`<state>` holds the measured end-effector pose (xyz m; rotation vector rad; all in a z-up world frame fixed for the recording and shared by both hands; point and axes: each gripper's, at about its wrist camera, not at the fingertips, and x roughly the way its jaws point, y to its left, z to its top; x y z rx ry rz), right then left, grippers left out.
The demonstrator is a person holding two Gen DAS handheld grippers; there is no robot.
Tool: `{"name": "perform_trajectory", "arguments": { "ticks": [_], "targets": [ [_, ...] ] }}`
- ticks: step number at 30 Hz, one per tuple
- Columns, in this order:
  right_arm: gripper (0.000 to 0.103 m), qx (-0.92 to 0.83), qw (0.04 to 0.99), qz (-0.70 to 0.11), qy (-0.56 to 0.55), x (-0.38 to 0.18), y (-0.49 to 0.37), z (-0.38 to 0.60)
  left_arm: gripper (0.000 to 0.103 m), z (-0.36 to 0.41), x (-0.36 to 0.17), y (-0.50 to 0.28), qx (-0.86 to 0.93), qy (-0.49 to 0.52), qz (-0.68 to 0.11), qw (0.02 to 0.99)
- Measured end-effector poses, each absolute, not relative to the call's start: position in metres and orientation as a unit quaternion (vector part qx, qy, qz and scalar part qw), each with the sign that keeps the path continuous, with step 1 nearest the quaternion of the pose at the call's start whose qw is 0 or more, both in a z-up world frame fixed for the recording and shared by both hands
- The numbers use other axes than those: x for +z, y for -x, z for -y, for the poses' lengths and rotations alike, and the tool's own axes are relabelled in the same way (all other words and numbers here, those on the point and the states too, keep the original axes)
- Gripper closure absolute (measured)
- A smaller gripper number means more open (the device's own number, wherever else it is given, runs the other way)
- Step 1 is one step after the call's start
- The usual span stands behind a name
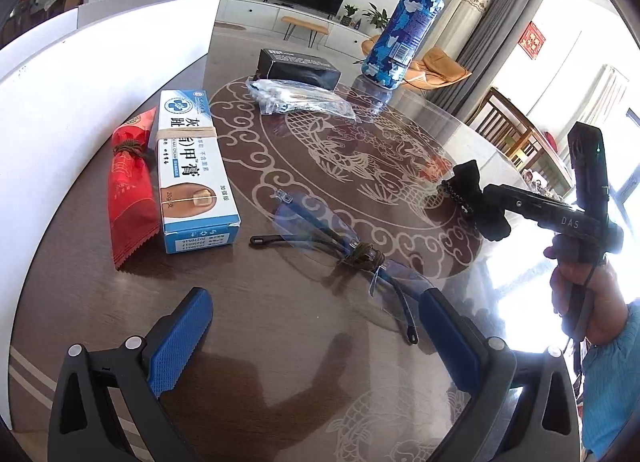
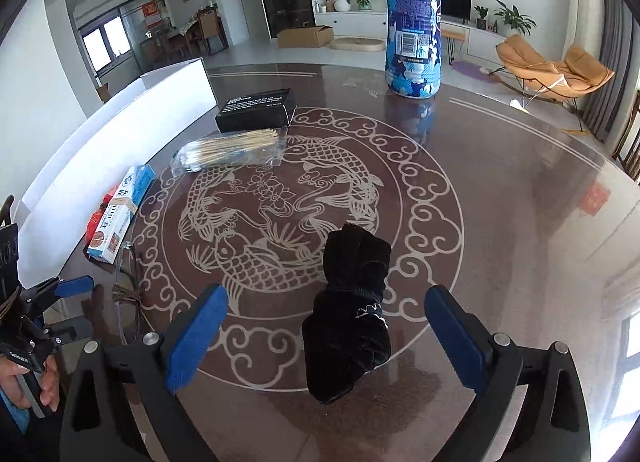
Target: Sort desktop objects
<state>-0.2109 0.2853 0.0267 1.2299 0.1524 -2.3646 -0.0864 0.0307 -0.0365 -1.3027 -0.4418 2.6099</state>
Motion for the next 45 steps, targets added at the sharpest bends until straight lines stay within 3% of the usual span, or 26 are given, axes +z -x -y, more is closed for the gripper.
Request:
{"name": "perform_trajectory", "arguments": {
  "ticks": [2, 5, 8, 16, 20, 27, 30, 34, 36, 38, 45],
  "targets": [
    [0.006, -0.86, 0.227, -0.07, -0.452, 0.014, 0.214, -0.282, 0.0, -0.03, -0.037, 0.086, 0.881, 0.439, 0.149, 0.094],
    [0.036, -0.854, 0.233, -0.093, -0.457, -0.003, 0.209, -0.261, 0.0, -0.023, -0.037, 0.085, 0.881, 0.437, 0.163, 0.082],
    [0.055, -0.846, 0.266, -0.131, -0.443, -0.011, 0.191, -0.229, 0.0, -0.007, -0.036, 0.081, 0.88, 0.43, 0.194, 0.06],
    [0.059, -0.769, 0.448, -0.143, -0.434, -0.01, 0.108, -0.15, 0.0, 0.02, -0.036, 0.076, 0.869, 0.417, 0.262, 0.039],
    [0.059, -0.804, 0.401, -0.112, -0.425, -0.001, 0.102, -0.167, 0.0, 0.009, -0.032, 0.076, 0.875, 0.419, 0.236, 0.055],
    [0.059, -0.829, 0.31, -0.159, -0.438, -0.006, 0.118, -0.222, 0.0, -0.03, -0.037, 0.081, 0.878, 0.461, 0.117, 0.048],
    [0.056, -0.824, 0.312, -0.142, -0.452, -0.009, 0.121, -0.24, 0.0, -0.047, -0.042, 0.081, 0.878, 0.476, 0.049, 0.03],
    [0.017, -0.819, 0.313, -0.149, -0.457, -0.012, 0.122, -0.245, 0.0, -0.062, -0.047, 0.081, 0.873, 0.486, -0.01, 0.02],
    [0.013, -0.817, 0.314, -0.162, -0.455, -0.015, 0.121, -0.24, 0.0, -0.06, -0.047, 0.081, 0.872, 0.488, -0.008, 0.021],
    [0.001, -0.813, 0.314, -0.179, -0.457, -0.02, 0.119, -0.232, 0.0, -0.059, -0.046, 0.081, 0.87, 0.492, -0.009, 0.021],
    [0.0, -0.783, 0.323, -0.207, -0.49, -0.024, 0.137, -0.22, 0.0, -0.061, -0.043, 0.082, 0.834, 0.55, -0.025, 0.038]
  ]
}}
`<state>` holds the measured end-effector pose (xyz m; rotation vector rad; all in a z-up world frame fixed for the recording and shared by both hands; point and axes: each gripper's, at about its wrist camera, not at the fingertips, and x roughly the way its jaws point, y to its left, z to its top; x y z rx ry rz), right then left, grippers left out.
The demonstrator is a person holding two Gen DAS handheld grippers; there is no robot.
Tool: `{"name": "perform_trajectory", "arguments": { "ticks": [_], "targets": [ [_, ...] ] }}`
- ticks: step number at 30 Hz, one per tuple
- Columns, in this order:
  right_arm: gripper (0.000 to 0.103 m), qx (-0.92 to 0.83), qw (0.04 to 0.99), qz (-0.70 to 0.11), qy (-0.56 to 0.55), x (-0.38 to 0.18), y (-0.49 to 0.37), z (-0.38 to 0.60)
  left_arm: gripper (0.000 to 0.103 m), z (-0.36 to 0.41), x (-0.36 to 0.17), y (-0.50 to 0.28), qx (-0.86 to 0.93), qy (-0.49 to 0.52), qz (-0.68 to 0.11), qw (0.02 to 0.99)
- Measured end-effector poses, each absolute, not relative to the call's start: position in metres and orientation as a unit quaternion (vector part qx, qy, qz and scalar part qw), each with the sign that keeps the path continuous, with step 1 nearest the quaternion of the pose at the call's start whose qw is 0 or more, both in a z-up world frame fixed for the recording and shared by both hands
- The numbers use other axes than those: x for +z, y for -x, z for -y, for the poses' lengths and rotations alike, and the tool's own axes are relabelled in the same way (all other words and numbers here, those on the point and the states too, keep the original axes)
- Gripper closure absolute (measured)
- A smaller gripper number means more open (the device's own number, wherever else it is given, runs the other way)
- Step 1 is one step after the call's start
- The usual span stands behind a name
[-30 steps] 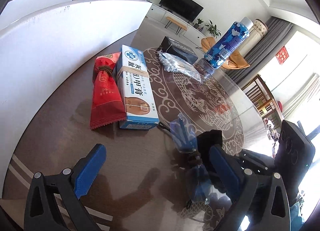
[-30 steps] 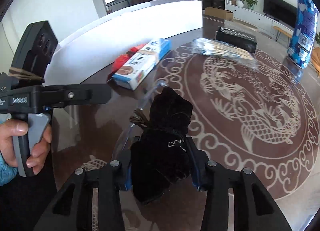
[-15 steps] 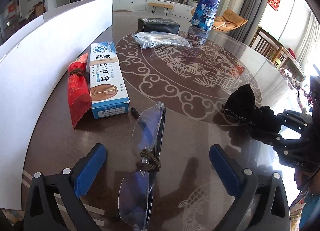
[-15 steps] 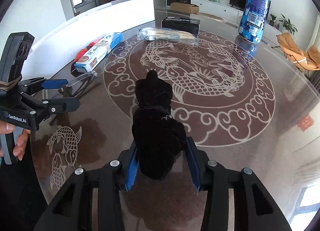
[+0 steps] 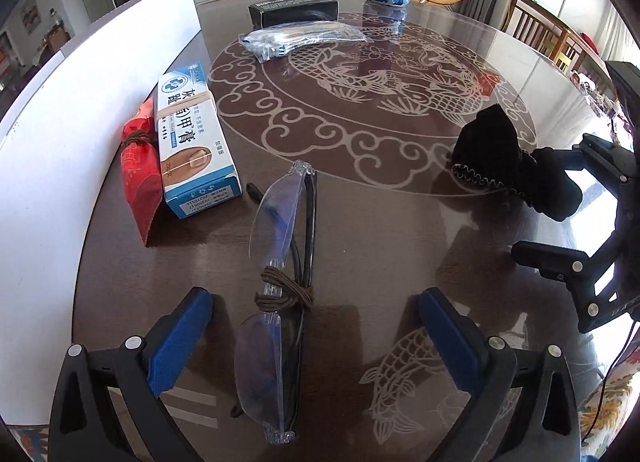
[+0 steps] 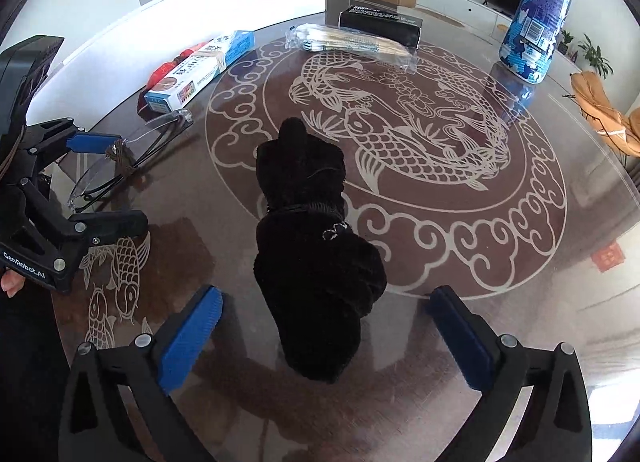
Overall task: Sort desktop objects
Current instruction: 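Grasp the clear glasses with left gripper while right holds the scrunchie, then carry glasses in left gripper and scrunchie in right into the white box, release both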
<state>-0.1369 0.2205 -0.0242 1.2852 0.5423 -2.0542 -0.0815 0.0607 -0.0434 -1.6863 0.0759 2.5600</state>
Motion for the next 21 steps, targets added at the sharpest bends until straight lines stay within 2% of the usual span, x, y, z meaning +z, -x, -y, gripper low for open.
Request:
{"name": "perform_trajectory", "arguments": {
  "ticks": [2, 3, 4, 5, 6, 7, 8, 9, 12, 21],
  "targets": [
    [0.005, -0.763, 0.331, -0.223, -0.508, -0.022, 0.148, -0.212, 0.002, -0.062, -0.043, 0.077, 0.832, 0.551, -0.036, 0.053],
    [0.02, -0.762, 0.339, -0.219, -0.506, -0.019, 0.152, -0.21, 0.009, -0.062, -0.041, 0.073, 0.837, 0.541, -0.041, 0.064],
    [0.036, -0.761, 0.349, -0.211, -0.504, -0.015, 0.155, -0.208, 0.03, -0.063, -0.037, 0.07, 0.843, 0.531, -0.046, 0.073],
    [0.043, -0.759, 0.356, -0.206, -0.505, -0.014, 0.159, -0.205, 0.051, -0.063, -0.034, 0.068, 0.844, 0.528, -0.048, 0.079],
    [0.044, -0.756, 0.355, -0.212, -0.507, -0.014, 0.16, -0.201, 0.064, -0.062, -0.031, 0.067, 0.846, 0.525, -0.047, 0.085],
    [0.054, -0.754, 0.348, -0.229, -0.508, -0.014, 0.16, -0.197, 0.078, -0.06, -0.03, 0.067, 0.846, 0.523, -0.041, 0.092],
    [0.064, -0.752, 0.346, -0.24, -0.508, -0.013, 0.158, -0.195, 0.079, -0.056, -0.029, 0.067, 0.846, 0.523, -0.027, 0.1],
    [0.068, -0.747, 0.345, -0.236, -0.517, -0.012, 0.157, -0.195, 0.079, -0.051, -0.028, 0.065, 0.845, 0.523, -0.008, 0.111],
    [0.068, -0.757, 0.346, -0.217, -0.509, 0.001, 0.14, -0.202, 0.08, -0.035, -0.015, 0.05, 0.855, 0.503, 0.022, 0.123],
    [0.068, -0.78, 0.35, -0.12, -0.505, 0.01, 0.095, -0.237, 0.08, -0.017, 0.021, 0.015, 0.884, 0.451, 0.022, 0.117]
  ]
}}
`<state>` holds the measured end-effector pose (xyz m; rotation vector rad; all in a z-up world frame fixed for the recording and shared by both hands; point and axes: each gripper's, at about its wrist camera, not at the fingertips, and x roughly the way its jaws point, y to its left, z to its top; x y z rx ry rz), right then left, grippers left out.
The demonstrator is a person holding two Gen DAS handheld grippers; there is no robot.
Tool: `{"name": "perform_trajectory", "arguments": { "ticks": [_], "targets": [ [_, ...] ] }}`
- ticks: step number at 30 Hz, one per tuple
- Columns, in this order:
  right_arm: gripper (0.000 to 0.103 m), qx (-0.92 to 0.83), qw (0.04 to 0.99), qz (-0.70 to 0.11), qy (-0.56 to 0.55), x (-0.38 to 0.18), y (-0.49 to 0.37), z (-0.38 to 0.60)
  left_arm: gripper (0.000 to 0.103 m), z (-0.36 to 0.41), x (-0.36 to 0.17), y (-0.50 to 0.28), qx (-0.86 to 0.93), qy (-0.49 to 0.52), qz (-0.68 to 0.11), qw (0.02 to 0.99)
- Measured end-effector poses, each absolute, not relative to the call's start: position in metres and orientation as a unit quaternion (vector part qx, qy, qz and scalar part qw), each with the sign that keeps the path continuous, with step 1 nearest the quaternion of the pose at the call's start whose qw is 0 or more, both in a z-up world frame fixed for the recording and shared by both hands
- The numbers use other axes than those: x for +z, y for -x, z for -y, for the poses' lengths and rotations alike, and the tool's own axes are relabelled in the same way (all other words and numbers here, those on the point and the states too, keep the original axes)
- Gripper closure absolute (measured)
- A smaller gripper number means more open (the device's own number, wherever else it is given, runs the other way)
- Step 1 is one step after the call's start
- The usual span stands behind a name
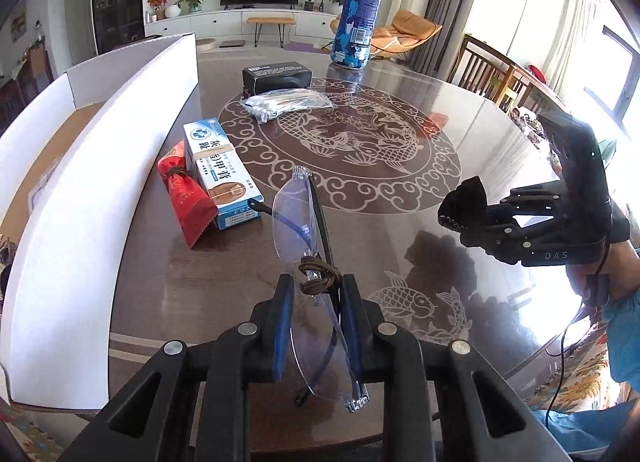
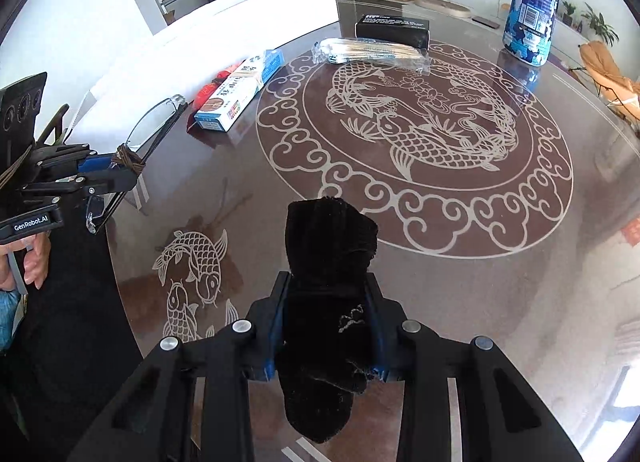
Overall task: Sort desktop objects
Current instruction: 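Carry glasses in left gripper and scrunchie in right into the white box, release both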
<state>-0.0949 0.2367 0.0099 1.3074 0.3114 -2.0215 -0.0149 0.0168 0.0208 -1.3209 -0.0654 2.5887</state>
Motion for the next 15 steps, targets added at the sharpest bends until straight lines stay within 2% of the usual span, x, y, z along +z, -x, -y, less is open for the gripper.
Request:
{"name": "perform_trajectory", "arguments": {
  "ticks": [9, 15],
  "targets": [
    [0.068, -0.775, 0.39, -0.109, -0.485, 0.022, 0.1, -0.183, 0.08, 0.059, 0.08, 0.017, 0.91, 0.404, 0.062, 0.063],
    [0.068, -0.774, 0.463, -0.096, -0.421, 0.078, 0.097, -0.094, 0.08, 0.163, 0.104, 0.021, 0.908, 0.406, 0.095, -0.022]
  ]
}}
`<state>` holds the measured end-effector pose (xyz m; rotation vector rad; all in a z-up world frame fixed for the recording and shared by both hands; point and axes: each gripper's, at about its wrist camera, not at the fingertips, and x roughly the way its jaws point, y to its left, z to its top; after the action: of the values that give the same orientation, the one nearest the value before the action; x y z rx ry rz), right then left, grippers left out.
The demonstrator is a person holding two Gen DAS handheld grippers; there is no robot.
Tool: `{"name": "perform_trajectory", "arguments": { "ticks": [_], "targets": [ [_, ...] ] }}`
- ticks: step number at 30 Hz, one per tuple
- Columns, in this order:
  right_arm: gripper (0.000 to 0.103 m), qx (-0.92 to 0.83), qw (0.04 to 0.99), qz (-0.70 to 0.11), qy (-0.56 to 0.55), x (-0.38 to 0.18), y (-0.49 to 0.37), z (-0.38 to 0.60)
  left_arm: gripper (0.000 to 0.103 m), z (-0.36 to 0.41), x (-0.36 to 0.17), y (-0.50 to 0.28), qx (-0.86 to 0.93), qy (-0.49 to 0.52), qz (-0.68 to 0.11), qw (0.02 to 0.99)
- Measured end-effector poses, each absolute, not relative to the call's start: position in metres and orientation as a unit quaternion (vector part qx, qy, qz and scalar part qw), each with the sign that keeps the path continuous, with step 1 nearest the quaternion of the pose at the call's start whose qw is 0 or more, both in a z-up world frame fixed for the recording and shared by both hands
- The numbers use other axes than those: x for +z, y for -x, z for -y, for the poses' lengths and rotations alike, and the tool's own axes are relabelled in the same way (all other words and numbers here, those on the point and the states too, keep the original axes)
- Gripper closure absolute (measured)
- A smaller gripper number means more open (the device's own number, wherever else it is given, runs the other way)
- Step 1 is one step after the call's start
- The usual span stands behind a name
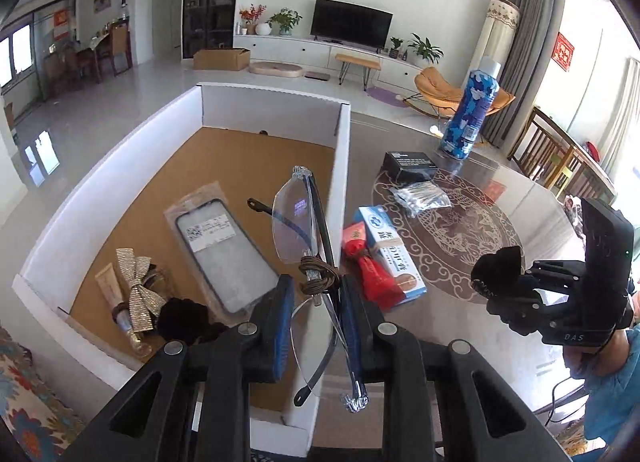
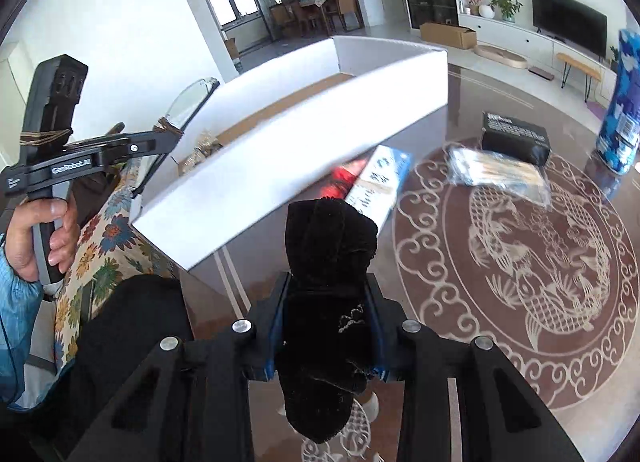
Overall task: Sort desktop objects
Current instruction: 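Carry glasses in left gripper and scrunchie in right into the white box, release both, then bring both grippers back over the table toward the nail cream box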
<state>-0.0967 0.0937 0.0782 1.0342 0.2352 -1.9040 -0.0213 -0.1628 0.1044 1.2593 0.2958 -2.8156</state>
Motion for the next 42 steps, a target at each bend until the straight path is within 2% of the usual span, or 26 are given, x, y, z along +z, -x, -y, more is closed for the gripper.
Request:
{"name": "perform_trajectory", "arguments": {
  "ticks": [5, 8, 14, 22, 24, 25, 26, 27, 28, 29, 37, 42],
  "targets": [
    [0.068, -0.759, 0.528, -0.096, -0.37, 0.128, 0.086, -0.008, 0.08, 0.222, 0.114, 0.018, -0.904, -0.407, -0.095, 0.084],
    [0.068, -0.754, 0.547, -0.106, -0.348, 0.139, 0.084, 0.038, 0.08, 0.238, 0.112, 0.021, -0.903, -0.407, -0.083, 0.112],
    [0.068, -0.76, 0.525, -0.119, -0.365, 0.105, 0.113, 0.109, 0.08, 0.261, 0.095, 0.04, -0.894, -0.413, -0.066, 0.158],
    [0.067, -0.762, 0.499, -0.124, -0.394, 0.076, 0.144, 0.151, 0.08, 0.273, 0.067, 0.075, -0.879, -0.443, -0.035, 0.174],
    [0.064, -0.765, 0.495, -0.124, -0.394, 0.072, 0.146, 0.157, 0.078, 0.275, 0.062, 0.08, -0.873, -0.453, -0.036, 0.177],
    [0.057, -0.769, 0.488, -0.127, -0.392, 0.071, 0.148, 0.16, 0.077, 0.277, 0.058, 0.084, -0.867, -0.463, -0.038, 0.179],
    [0.047, -0.77, 0.485, -0.129, -0.395, 0.068, 0.152, 0.165, 0.068, 0.277, 0.055, 0.088, -0.861, -0.474, -0.04, 0.179],
    [0.018, -0.769, 0.484, -0.124, -0.399, 0.066, 0.153, 0.167, 0.056, 0.277, 0.051, 0.087, -0.857, -0.481, -0.039, 0.181],
    [0.005, -0.767, 0.488, -0.11, -0.402, 0.065, 0.156, 0.165, 0.023, 0.278, 0.048, 0.088, -0.853, -0.485, -0.036, 0.187],
    [0.005, -0.767, 0.493, -0.092, -0.401, 0.066, 0.158, 0.163, 0.007, 0.276, 0.047, 0.086, -0.855, -0.481, -0.03, 0.192],
    [0.005, -0.802, 0.479, -0.026, -0.356, 0.075, 0.154, 0.084, 0.007, 0.249, 0.057, 0.057, -0.882, -0.425, -0.024, 0.201],
    [0.001, -0.855, 0.394, -0.033, -0.335, 0.052, 0.153, -0.025, 0.006, 0.184, 0.088, 0.035, -0.916, -0.371, -0.006, 0.15]
  ]
}}
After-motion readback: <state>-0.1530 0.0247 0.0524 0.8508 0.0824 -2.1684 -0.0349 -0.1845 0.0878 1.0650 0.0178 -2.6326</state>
